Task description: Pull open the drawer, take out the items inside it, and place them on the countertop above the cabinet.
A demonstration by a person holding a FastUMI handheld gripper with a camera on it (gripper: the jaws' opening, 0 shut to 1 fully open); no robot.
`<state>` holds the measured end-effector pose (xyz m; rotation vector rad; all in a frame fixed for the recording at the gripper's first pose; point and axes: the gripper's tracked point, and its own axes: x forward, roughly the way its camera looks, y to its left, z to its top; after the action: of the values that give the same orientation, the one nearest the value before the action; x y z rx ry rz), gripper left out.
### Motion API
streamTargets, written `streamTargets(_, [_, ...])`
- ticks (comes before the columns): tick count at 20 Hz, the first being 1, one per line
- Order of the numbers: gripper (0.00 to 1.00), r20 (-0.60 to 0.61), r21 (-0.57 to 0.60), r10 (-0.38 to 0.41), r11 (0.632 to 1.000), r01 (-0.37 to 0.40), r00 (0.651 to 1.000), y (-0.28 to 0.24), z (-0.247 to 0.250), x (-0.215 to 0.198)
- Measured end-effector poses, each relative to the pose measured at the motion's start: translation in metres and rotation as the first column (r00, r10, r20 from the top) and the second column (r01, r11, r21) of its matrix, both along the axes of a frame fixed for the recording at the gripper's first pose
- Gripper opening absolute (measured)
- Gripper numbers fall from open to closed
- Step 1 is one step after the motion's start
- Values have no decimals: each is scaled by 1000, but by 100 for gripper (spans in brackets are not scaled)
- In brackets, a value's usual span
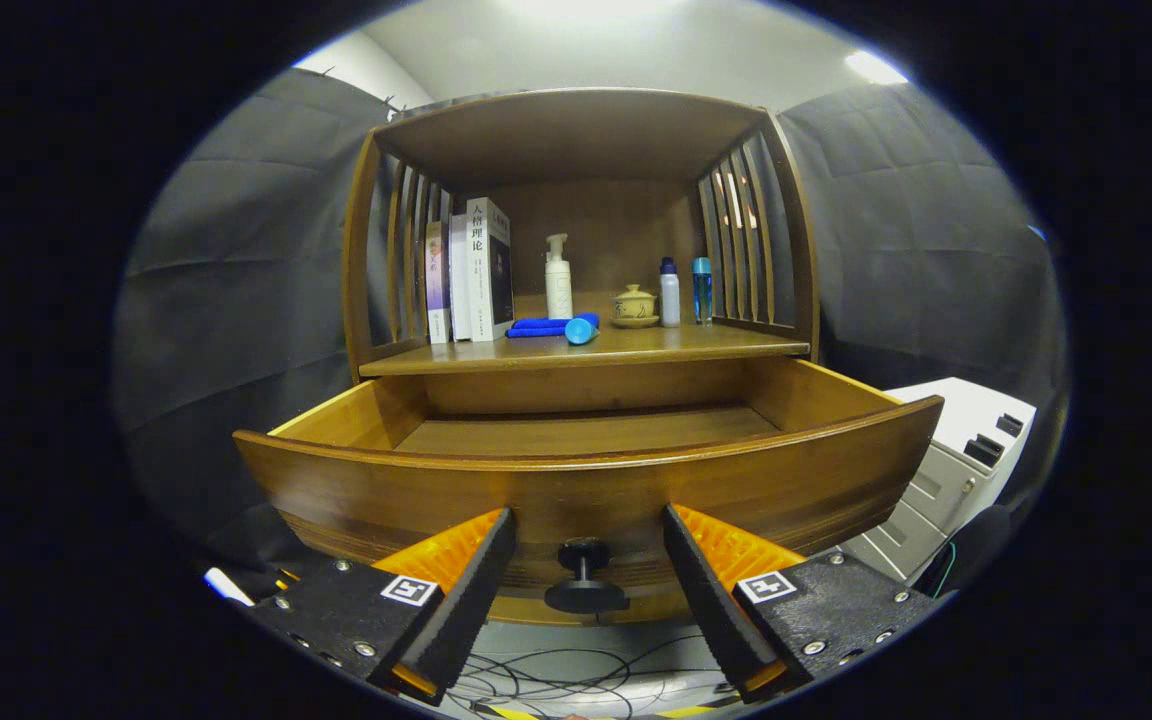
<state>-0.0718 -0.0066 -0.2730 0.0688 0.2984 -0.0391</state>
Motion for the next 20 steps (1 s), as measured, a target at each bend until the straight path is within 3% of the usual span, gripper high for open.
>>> streamTargets(20, [93,3,-6,3,1000,-3,1000,-4,-2,82])
